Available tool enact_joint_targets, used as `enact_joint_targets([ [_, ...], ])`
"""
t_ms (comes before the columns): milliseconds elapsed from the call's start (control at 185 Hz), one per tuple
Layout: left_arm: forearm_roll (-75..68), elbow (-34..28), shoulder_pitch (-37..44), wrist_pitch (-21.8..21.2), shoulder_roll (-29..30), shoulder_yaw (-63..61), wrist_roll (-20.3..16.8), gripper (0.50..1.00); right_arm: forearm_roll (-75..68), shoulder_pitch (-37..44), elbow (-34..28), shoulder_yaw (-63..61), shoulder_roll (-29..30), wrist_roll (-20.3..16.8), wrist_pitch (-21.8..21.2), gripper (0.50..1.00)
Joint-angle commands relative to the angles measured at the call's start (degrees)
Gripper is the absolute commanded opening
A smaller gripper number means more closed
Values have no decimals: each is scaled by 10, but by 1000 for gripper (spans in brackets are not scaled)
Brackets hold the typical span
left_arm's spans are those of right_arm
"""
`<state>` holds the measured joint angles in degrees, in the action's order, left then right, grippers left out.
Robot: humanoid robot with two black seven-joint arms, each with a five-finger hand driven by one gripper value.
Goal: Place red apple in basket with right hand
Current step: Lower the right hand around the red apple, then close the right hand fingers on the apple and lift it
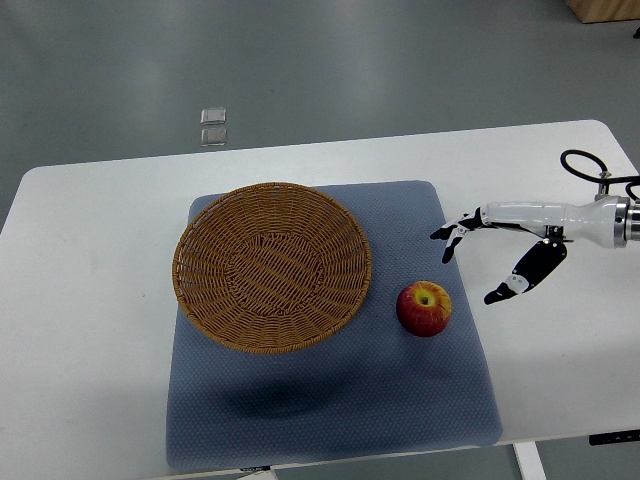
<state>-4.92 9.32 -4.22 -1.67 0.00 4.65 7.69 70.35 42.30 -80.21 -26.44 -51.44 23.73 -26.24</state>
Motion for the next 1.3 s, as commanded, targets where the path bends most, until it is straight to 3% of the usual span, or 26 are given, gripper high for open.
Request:
enact_joint_targets([
  [0,0,0,0,0,0,0,0,1000,8,1,11,9,31,-1,9,913],
  [498,1,-3,0,0,0,2,0,1000,33,2,30,32,100,-14,25,913],
  [1295,1,-4,5,-1,0,4,0,1000,46,-5,80,62,137,-24,38,913],
])
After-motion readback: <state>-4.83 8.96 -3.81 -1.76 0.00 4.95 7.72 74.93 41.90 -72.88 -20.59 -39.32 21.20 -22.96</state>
